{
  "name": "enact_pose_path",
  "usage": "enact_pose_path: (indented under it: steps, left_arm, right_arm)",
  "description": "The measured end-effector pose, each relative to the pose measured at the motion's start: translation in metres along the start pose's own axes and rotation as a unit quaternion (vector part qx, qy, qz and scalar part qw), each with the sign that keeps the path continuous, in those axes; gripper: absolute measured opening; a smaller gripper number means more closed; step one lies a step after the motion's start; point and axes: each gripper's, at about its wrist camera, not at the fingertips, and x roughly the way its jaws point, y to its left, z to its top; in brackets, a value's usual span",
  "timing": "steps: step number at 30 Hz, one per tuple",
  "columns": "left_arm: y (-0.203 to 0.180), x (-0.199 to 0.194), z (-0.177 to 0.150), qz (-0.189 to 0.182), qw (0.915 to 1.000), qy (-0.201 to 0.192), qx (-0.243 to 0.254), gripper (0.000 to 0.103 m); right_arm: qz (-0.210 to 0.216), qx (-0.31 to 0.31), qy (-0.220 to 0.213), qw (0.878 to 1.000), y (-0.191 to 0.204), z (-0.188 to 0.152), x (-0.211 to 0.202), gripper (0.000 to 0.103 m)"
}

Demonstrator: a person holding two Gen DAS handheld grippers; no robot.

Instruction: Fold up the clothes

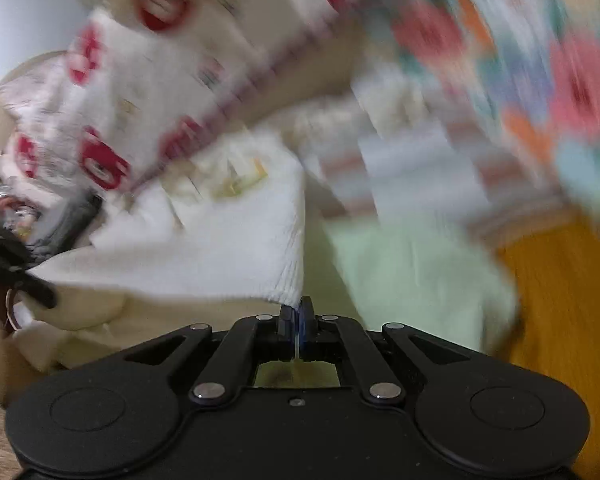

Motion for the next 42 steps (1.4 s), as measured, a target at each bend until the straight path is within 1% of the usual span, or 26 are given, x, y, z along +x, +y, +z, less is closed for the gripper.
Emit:
enact_pose_path:
  steps: [1,2,3,4,5,6,7,8,10,11,13,16,18,19,21,23,26,27,29,30,32,34,35,38,40,42]
  left_arm:
    - [0.0,0.002,0.0,-0.002,1.0,0.004,0.0,0.005]
    - [0.001,0.004,0.0,-0.005,1.0,0.006,0.001,0.006]
    - [0.001,0.001,-0.001,-0.012,0.9999,-0.005,0.004,0.007]
    - [0.001,-0.002,-0.002,-0.015,0.9997,-0.017,0.002,0.014]
    - [0.003,-0.007,-0.003,-0.016,0.9995,-0.026,-0.006,0.032]
    - [0.005,-0.013,-0.004,-0.012,0.999,-0.042,-0.013,0.041]
    - [0.006,-0.02,-0.005,-0.007,0.9981,-0.058,-0.02,0.047]
    - [0.008,-0.028,-0.006,-0.003,0.9969,-0.074,-0.027,0.048]
    - [0.014,-0.047,-0.013,0.017,0.993,-0.111,-0.036,0.049]
    - [0.02,-0.058,-0.019,0.033,0.9898,-0.13,-0.048,0.049]
    - [0.037,-0.077,-0.028,0.065,0.981,-0.163,-0.082,0.05]
    - [0.068,-0.1,-0.044,0.111,0.9603,-0.211,-0.146,0.05]
    - [0.093,-0.108,-0.055,0.15,0.9451,-0.226,-0.182,0.05]
    - [0.106,-0.112,-0.06,0.171,0.9372,-0.232,-0.196,0.05]
    - [0.128,-0.119,-0.064,0.217,0.923,-0.234,-0.215,0.05]
    - [0.15,-0.132,-0.067,0.247,0.9113,-0.234,-0.233,0.05]
    - [0.185,-0.162,-0.077,0.273,0.8915,-0.242,-0.268,0.05]
    - [0.196,-0.174,-0.081,0.285,0.8852,-0.246,-0.274,0.05]
    - [0.216,-0.192,-0.091,0.33,0.8711,-0.247,-0.266,0.05]
    - [0.226,-0.202,-0.093,0.356,0.8621,-0.25,-0.259,0.05]
    - [0.249,-0.216,-0.093,0.392,0.8508,-0.248,-0.246,0.05]
    - [0.27,-0.227,-0.085,0.479,0.8171,-0.232,-0.223,0.05]
    - [0.28,-0.23,-0.082,0.509,0.7988,-0.233,-0.221,0.05]
    - [0.317,-0.236,-0.079,0.477,0.8017,-0.246,-0.263,0.05]
    - [0.34,-0.231,-0.08,0.462,0.8016,-0.252,-0.283,0.05]
    - [0.358,-0.223,-0.086,0.455,0.7958,-0.256,-0.307,0.05]
  right_arm:
    - [-0.008,0.002,0.013,1.0,-0.002,-0.007,0.007,0.001]
    - [-0.018,-0.019,0.021,0.999,0.002,-0.01,0.011,0.001]
    - [-0.028,-0.041,0.03,0.998,0.006,-0.013,0.016,0.002]
    - [-0.039,-0.068,0.041,0.996,0.011,-0.014,0.019,0.002]
    - [-0.048,-0.089,0.055,0.993,0.015,-0.015,0.022,0.003]
    - [-0.05,-0.101,0.075,0.991,0.016,-0.014,0.023,0.006]
    - [-0.049,-0.11,0.094,0.988,0.016,-0.012,0.023,0.01]
    - [-0.039,-0.118,0.106,0.987,0.015,-0.01,0.018,0.011]
    - [-0.022,-0.145,0.109,0.983,0.011,-0.004,0.005,0.013]
    - [-0.013,-0.152,0.106,0.983,0.008,0.002,-0.001,0.015]
    - [0.001,-0.141,0.076,0.987,0.002,0.023,-0.009,0.017]
    - [0.031,-0.119,0.022,0.992,0.002,0.056,-0.013,0.02]
    - [0.043,-0.125,-0.014,0.991,0.021,0.079,0.002,0.027]
    - [0.044,-0.134,-0.027,0.99,0.033,0.09,0.012,0.027]
    - [0.024,-0.178,-0.035,0.983,0.067,0.116,0.042,0.026]
    - [0.01,-0.219,-0.044,0.975,0.101,0.143,0.071,0.026]
    - [0.043,-0.245,-0.052,0.967,0.143,0.199,0.102,0.036]
    - [0.053,-0.251,-0.047,0.965,0.157,0.219,0.113,0.036]
    - [0.069,-0.26,-0.018,0.963,0.186,0.259,0.139,0.036]
    - [0.074,-0.261,-0.004,0.962,0.201,0.273,0.15,0.036]
    - [0.089,-0.262,0.049,0.96,0.233,0.299,0.182,0.036]
    - [0.097,-0.251,0.113,0.957,0.259,0.31,0.225,0.036]
    - [0.099,-0.244,0.144,0.954,0.27,0.312,0.248,0.036]
    - [0.095,-0.234,0.201,0.946,0.297,0.295,0.318,0.036]
    - [0.095,-0.237,0.204,0.945,0.304,0.283,0.358,0.036]
    - [0.101,-0.234,0.198,0.946,0.304,0.27,0.397,0.036]
